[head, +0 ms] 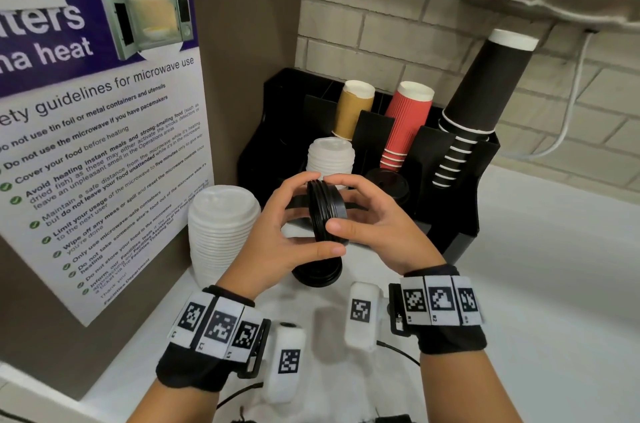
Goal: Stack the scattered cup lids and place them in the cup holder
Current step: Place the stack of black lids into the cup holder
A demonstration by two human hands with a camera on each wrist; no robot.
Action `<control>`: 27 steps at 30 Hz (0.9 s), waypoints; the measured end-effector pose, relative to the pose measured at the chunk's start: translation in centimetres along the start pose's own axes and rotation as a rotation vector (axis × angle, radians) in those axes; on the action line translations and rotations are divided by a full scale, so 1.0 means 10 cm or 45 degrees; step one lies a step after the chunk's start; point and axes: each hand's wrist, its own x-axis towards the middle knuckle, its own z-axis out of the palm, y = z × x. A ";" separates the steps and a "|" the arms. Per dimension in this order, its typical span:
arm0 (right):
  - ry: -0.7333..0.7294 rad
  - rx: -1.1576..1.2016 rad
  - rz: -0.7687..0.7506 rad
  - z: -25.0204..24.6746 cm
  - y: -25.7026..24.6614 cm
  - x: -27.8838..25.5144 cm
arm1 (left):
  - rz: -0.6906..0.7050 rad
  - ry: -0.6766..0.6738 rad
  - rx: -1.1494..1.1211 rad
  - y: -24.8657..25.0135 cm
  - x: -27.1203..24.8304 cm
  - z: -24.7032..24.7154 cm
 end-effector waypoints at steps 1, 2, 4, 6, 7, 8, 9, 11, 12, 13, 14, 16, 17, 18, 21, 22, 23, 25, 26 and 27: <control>-0.005 -0.005 -0.004 0.00 0.00 0.00 | 0.001 -0.007 -0.004 0.00 0.00 0.00; -0.007 -0.014 -0.013 -0.01 0.00 0.00 | 0.002 -0.008 -0.008 0.01 0.00 0.01; 0.002 -0.026 -0.025 -0.01 0.00 0.00 | 0.012 0.001 0.002 0.02 0.00 0.03; 0.013 -0.032 -0.028 0.01 0.01 0.00 | 0.024 0.010 0.024 0.02 -0.01 0.04; 0.013 -0.044 -0.034 0.02 0.01 0.00 | 0.023 0.012 0.026 0.02 -0.01 0.04; 0.011 -0.058 -0.042 0.03 0.02 0.01 | 0.016 0.010 0.017 0.01 -0.01 0.03; 0.017 -0.068 -0.052 0.04 0.02 0.02 | 0.004 0.010 0.001 0.00 -0.01 0.03; 0.099 -0.075 -0.082 0.00 0.02 0.07 | -0.019 0.044 -0.023 0.00 0.00 0.01; 0.199 -0.084 -0.104 -0.05 0.01 0.10 | -0.027 0.080 -0.019 -0.01 0.00 0.01; 0.332 -0.110 -0.132 -0.13 0.01 0.14 | -0.035 0.124 -0.003 -0.01 0.01 -0.01; 0.478 -0.160 -0.161 -0.23 0.01 0.18 | -0.043 0.172 0.016 -0.02 0.01 -0.02; 0.730 -0.365 -0.180 -0.45 0.02 0.26 | -0.054 0.245 0.033 -0.01 0.02 -0.05; 0.800 -0.493 -0.171 -0.56 0.05 0.29 | -0.054 0.261 0.040 -0.01 0.02 -0.05; 0.824 -0.605 -0.156 -0.64 0.08 0.32 | -0.052 0.272 0.049 -0.02 0.02 -0.06; 0.747 -0.839 -0.073 -0.78 0.17 0.38 | -0.052 0.288 0.053 -0.02 0.02 -0.07; 0.699 -0.903 -0.040 -0.80 0.19 0.41 | -0.052 0.284 0.060 -0.03 0.02 -0.06; 0.642 -0.957 -0.006 -0.81 0.19 0.43 | -0.051 0.275 0.069 -0.03 0.02 -0.06; 0.516 -1.044 0.073 -0.83 0.18 0.48 | -0.047 0.258 0.084 -0.03 0.01 -0.05; 0.455 -1.090 0.112 -0.84 0.16 0.49 | -0.047 0.253 0.088 -0.02 0.01 -0.05; 0.398 -1.133 0.144 -0.84 0.15 0.51 | -0.050 0.252 0.091 -0.02 0.00 -0.05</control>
